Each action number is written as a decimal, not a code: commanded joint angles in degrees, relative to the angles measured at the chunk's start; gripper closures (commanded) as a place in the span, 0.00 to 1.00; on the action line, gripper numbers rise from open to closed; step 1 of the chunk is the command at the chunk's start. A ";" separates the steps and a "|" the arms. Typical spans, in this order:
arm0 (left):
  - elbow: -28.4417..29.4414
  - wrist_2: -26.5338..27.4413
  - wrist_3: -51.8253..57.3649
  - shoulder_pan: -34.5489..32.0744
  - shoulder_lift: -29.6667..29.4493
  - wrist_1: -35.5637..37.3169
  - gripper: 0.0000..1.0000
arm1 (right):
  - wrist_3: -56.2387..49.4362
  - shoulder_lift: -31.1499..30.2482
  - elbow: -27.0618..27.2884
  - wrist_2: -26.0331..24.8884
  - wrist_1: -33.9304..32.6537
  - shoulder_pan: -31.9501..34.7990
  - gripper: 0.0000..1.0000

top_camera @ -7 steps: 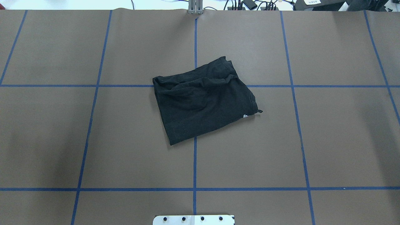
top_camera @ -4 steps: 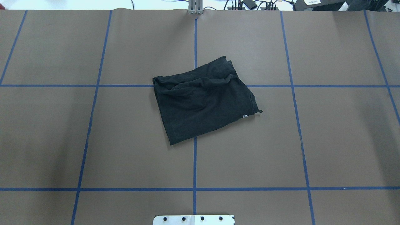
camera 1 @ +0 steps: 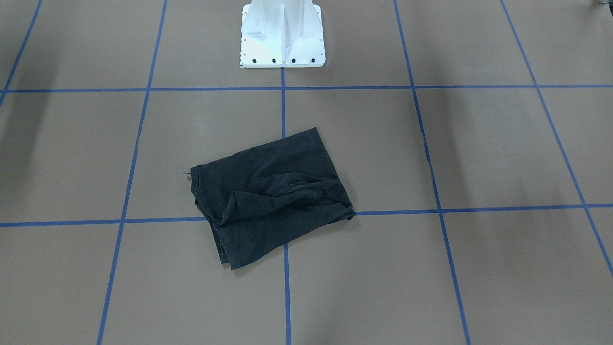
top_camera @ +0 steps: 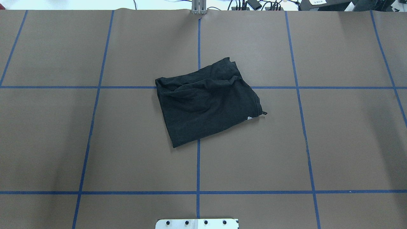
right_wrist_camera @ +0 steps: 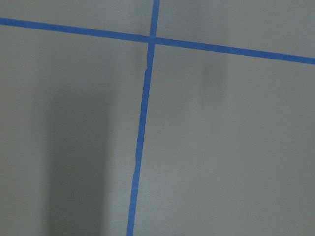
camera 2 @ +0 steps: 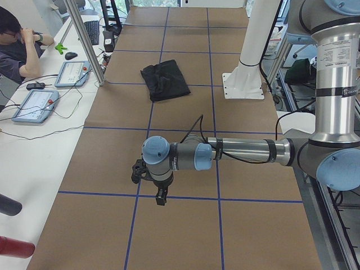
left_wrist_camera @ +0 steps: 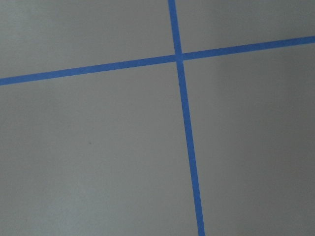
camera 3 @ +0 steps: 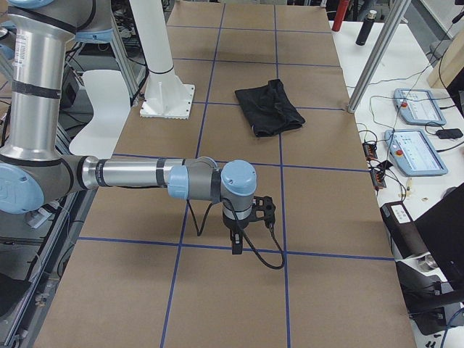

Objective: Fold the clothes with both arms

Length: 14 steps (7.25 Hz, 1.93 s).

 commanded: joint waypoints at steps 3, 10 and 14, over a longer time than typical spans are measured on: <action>-3.14 10.19 2.97 -0.95 -0.43 2.06 0.00 | 0.07 0.00 0.40 0.95 0.00 0.00 0.00; -4.46 -0.51 3.32 -0.94 0.35 2.14 0.00 | 0.16 0.00 0.40 1.65 -0.09 0.00 0.00; -4.46 -0.51 3.32 -0.94 0.35 2.06 0.00 | 0.16 0.00 0.40 1.74 0.00 0.00 0.00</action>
